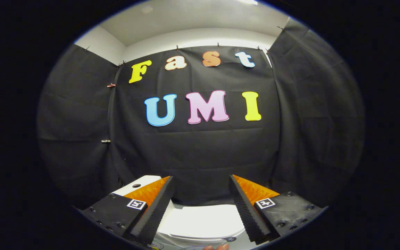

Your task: Open the toilet lid.

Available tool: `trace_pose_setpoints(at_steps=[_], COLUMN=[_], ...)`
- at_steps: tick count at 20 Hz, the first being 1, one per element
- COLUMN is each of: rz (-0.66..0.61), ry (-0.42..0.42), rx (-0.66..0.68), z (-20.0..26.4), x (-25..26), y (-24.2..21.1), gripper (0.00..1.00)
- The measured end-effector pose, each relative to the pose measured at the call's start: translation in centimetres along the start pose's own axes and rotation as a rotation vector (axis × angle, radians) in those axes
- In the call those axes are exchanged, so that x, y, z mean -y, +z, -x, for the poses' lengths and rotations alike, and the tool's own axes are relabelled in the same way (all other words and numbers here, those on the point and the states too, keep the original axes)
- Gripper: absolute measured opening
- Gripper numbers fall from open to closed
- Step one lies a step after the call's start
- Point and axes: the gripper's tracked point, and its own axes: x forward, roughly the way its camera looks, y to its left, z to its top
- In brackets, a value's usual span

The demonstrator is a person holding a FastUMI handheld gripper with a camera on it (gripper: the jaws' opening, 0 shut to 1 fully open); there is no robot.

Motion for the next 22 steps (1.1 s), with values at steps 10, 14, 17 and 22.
trace_pose_setpoints(at_steps=[10, 14, 17, 22], rz=[-0.218, -0.355, -0.466, -0.646], ry=[-0.037, -0.056, -0.066, -0.089], rx=[-0.180, -0.233, -0.274, -0.355], z=[-1.6, -2.1, -2.5, -2.6], x=[7.1, 10.0, 12.1, 15.0], y=[-9.9, -13.4, -16.3, -21.8], gripper=[0.98, 0.98, 0.98, 0.98])
